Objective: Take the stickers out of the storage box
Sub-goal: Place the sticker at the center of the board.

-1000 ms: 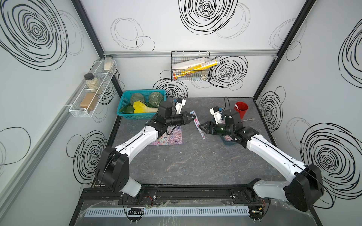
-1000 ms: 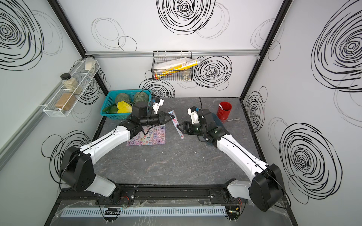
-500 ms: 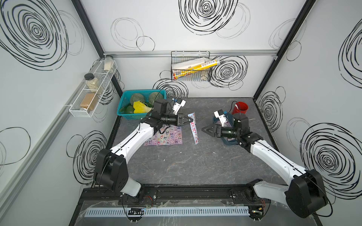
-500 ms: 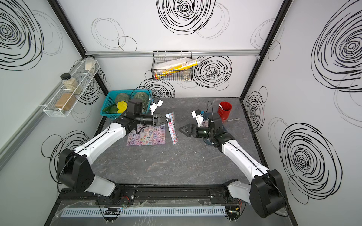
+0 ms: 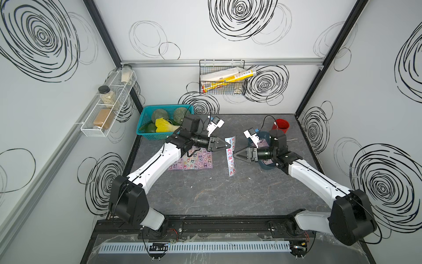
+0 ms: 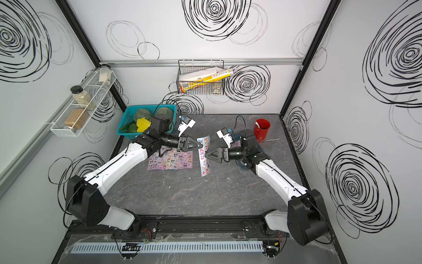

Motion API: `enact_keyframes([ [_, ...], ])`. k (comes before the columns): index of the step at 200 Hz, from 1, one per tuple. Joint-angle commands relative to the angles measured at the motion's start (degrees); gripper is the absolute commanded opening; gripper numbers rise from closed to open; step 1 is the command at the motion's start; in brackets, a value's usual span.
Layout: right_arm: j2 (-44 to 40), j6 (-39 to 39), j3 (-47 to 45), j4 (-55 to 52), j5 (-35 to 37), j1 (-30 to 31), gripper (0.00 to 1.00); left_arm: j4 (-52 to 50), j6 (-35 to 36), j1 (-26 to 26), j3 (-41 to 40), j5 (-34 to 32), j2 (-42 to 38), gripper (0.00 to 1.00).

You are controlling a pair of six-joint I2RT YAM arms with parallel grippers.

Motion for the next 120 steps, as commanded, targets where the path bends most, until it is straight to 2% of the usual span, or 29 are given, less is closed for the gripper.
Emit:
enact_keyframes([
  [1,0.32,-4.75,2.85,1.54,-6.08,0.02,0.94,-0.98,3.36,-0.74,2.21,4.2,-1.92,0.0],
  [54,-0.76,-11.39,5.27,-4.56,-9.41,0.02,0.93,-1.68,3.68,-0.29,2.38,3.22,-1.15,0.0],
  [120,-3.2,-11.71,3.71,-5.71,-9.85,0.02,0.76,-1.78,1.94,3.01,0.73,-0.64,0.63,0.0],
])
